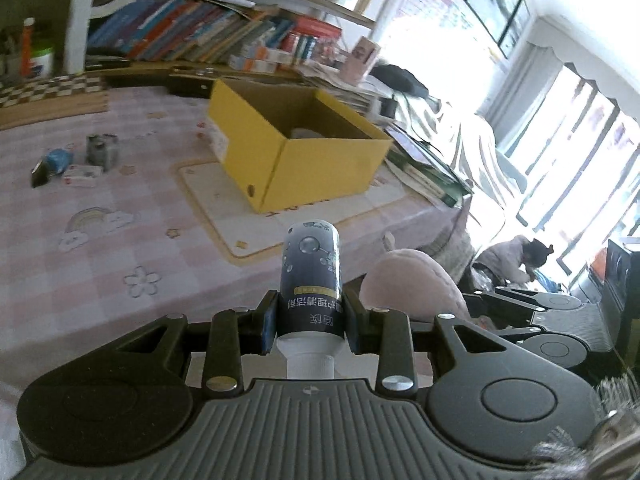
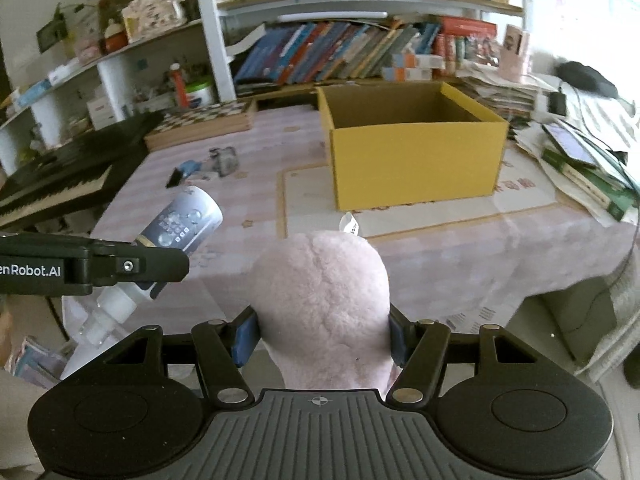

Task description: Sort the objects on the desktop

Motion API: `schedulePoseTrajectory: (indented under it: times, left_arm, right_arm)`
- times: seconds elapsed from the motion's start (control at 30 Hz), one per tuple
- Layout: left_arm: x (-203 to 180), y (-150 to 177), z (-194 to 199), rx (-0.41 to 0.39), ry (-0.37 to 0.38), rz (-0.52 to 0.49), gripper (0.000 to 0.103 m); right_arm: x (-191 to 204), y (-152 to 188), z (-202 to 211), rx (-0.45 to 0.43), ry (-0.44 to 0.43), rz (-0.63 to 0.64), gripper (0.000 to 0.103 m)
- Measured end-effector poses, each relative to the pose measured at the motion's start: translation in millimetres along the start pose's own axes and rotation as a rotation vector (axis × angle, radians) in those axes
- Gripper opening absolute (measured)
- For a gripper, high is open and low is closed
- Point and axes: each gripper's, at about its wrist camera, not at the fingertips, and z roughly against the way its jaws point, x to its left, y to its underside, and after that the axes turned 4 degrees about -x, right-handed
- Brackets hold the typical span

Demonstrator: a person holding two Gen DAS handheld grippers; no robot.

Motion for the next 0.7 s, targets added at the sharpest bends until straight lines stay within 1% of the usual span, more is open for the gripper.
schedulePoseTrajectory:
  times: [0.4, 0.7]
  left_arm:
    - [-28, -16, -32, 0.025, 0.049, -0.050, 0.031]
    - [-43, -28, -58, 0.048, 0.070, -0.059, 0.031]
  right_arm:
    - [-38, -3, 4, -0.007, 0.050, -0.051, 0.063]
    - [-63, -8, 2, 0.004, 0.071, -0.074, 0.063]
